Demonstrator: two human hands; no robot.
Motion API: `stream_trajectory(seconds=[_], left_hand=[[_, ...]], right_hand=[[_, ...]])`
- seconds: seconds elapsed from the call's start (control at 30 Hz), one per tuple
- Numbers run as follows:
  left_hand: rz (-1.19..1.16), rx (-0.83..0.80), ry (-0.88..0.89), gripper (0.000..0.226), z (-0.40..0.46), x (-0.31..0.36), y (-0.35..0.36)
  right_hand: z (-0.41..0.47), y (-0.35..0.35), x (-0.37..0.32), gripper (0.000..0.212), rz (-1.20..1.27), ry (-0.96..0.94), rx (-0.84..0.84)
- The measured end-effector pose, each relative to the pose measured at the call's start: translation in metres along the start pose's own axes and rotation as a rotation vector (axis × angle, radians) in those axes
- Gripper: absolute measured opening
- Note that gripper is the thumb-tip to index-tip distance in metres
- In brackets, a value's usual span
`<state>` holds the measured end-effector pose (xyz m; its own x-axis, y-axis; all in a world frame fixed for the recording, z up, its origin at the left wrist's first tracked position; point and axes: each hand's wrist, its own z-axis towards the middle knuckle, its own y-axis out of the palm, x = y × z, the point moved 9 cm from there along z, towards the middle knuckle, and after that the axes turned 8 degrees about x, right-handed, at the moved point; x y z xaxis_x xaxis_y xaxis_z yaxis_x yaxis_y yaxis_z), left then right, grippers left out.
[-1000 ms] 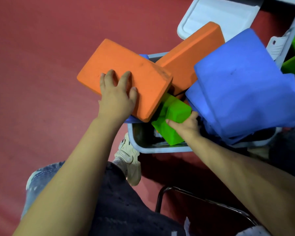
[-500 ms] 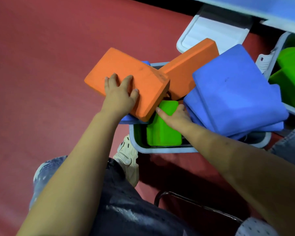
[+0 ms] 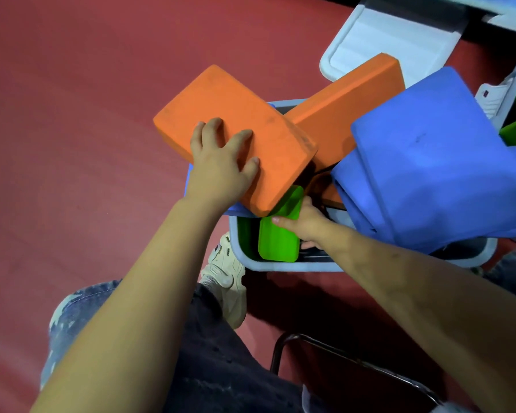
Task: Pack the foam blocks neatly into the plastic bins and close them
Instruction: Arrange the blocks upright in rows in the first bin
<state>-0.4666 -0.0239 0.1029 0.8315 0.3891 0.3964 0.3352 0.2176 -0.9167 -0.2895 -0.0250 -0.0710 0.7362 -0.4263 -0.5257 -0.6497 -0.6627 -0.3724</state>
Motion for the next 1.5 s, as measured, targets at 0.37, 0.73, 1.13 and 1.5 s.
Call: stream_trajectory(seconds=[0.37, 0.73, 1.13, 1.5], left_hand=[[-0.001, 0.038, 0.008, 0.054, 0.002, -0.005, -0.002], [-0.249, 0.079, -0.028, 0.046, 0.001, -0.007, -0.017], [-0.817, 0.703, -0.503, 0.053, -0.016, -0.095, -0.06], [-0.99, -0.417, -0.99, 0.063, -0.084, -0.102, 0.085]], right_hand=[[0.006, -0.044, -0.008, 0.078, 0.203, -0.1, 0.165], [-0.057, -0.023, -0.069, 0.085, 0.706, -0.054, -0.032], [-0.053, -0.002, -0.059, 0.069, 0.916, 0.202, -0.027], [-0.068, -0.045, -0.046, 0.023, 1.038, 0.151, -0.034]])
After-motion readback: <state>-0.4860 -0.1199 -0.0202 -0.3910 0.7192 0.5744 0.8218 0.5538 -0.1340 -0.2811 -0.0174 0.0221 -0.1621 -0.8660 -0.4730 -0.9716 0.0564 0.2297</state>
